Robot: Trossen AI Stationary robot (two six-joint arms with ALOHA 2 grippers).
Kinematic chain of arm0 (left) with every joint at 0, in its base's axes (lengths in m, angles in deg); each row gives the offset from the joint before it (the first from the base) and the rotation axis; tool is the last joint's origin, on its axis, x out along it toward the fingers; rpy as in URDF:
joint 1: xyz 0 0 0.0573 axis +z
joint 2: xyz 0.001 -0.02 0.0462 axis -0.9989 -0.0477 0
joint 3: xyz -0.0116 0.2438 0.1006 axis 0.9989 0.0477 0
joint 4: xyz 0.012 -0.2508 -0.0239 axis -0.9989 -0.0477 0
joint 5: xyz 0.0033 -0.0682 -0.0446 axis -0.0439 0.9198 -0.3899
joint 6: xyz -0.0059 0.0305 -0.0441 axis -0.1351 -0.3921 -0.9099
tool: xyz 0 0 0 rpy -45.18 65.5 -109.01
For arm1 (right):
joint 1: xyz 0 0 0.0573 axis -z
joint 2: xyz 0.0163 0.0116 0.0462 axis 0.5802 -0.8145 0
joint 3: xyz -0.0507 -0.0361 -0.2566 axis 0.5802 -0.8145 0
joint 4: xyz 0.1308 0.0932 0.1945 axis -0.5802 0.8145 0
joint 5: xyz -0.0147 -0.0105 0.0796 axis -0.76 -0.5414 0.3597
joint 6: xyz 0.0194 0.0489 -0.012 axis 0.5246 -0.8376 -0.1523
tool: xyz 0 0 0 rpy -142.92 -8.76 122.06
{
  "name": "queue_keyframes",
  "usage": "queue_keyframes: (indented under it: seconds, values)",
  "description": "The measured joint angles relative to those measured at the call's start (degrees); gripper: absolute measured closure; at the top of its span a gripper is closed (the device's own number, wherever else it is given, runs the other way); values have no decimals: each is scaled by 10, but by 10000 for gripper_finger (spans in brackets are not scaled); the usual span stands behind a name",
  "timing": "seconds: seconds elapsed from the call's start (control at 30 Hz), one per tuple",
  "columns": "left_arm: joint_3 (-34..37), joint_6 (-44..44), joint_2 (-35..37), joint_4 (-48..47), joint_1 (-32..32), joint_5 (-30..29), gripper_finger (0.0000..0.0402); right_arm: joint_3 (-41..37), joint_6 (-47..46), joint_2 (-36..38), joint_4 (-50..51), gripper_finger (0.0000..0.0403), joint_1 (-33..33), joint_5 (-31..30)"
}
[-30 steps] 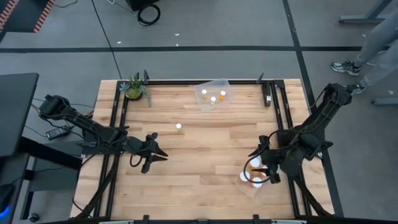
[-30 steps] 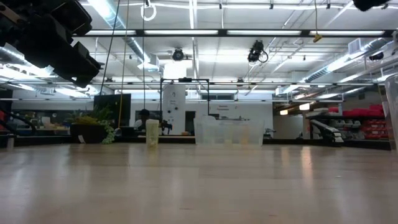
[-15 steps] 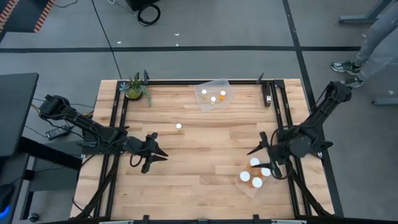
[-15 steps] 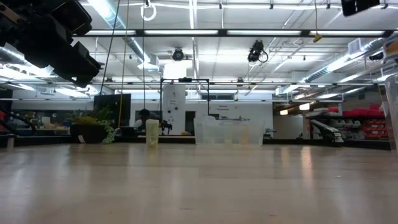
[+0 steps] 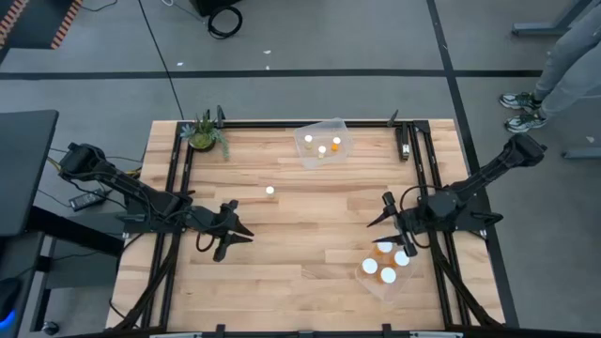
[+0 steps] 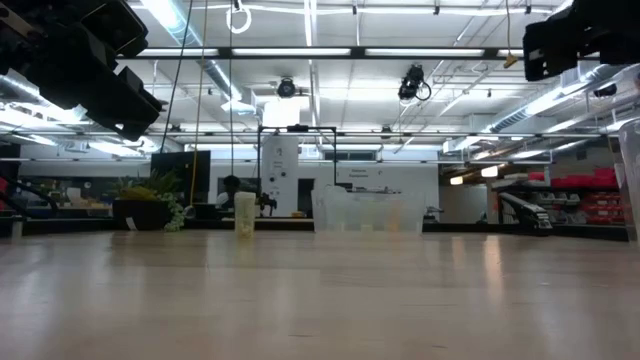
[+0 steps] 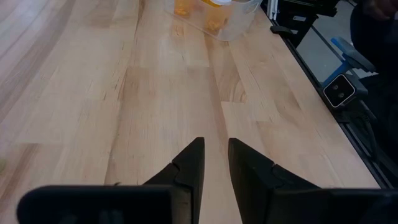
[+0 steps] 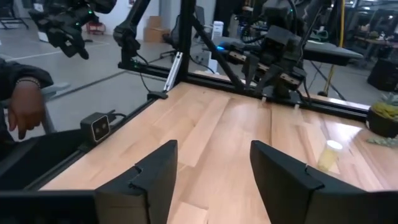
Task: Pick and place medicine bottles into bin by pill shape (circle, oval)
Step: Put the yellow pill bottle into the top transparent bin
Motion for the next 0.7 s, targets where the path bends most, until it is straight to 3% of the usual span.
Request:
queue_keyframes:
  seconds: [0.2, 0.37, 0.7]
  values:
    - [0, 0, 0, 0, 0, 0, 320, -37, 12, 0, -53, 207, 59, 70]
    - [0, 0, 0, 0, 0, 0, 315, -69, -10, 15, -60, 219, 89, 81]
    - [0, 0, 0, 0, 0, 0, 323, -74, -11, 103, -6, 231, 92, 81]
